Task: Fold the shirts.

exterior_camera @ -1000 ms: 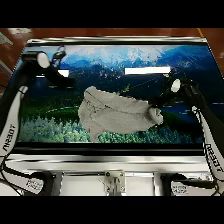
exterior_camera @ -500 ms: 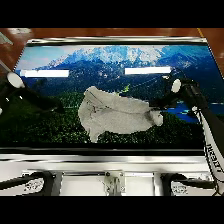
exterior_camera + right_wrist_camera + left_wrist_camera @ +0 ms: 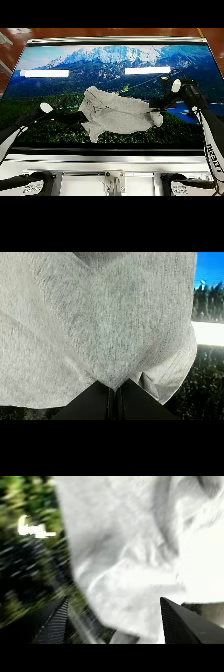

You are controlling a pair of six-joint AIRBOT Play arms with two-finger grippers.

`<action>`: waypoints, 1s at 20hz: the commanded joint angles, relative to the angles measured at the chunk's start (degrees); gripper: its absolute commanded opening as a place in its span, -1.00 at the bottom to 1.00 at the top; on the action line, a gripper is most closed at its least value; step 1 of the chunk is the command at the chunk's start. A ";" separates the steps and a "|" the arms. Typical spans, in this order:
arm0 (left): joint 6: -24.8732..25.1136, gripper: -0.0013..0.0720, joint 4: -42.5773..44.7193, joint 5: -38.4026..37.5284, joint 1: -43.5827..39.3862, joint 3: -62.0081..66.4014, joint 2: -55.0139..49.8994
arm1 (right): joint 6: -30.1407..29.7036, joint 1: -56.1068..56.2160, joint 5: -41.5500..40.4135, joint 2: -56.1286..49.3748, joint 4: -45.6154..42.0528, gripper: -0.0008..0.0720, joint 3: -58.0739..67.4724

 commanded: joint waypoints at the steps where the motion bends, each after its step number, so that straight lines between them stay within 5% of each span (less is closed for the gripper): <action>1: 0.52 0.84 -3.54 4.44 -1.95 -0.85 -2.12 | -0.48 0.02 0.57 0.04 0.07 -0.81 0.04; 2: 0.98 0.82 -3.54 4.50 -1.92 -0.85 -2.29 | -0.48 0.02 0.76 0.04 0.07 -0.81 0.04; 3: 0.92 0.56 -3.61 4.57 -1.92 -0.85 -2.54 | -0.48 0.02 1.18 0.04 0.07 -0.81 0.04; 6: 2.29 -0.86 -4.92 4.83 -1.92 -0.48 -2.51 | -0.48 0.02 2.23 0.04 0.07 -0.81 0.04; 11: 7.10 -0.87 2.58 2.62 -1.92 8.48 9.64 | -2.60 0.02 3.85 6.60 0.02 -0.81 0.09; 17: -9.09 -0.87 31.80 5.97 -1.92 35.04 39.56 | -2.78 0.02 0.15 33.59 0.76 -0.81 11.54; 20: -12.85 -0.87 33.83 6.51 -1.92 43.52 45.77 | -2.21 0.02 -2.05 42.47 7.67 -0.82 17.40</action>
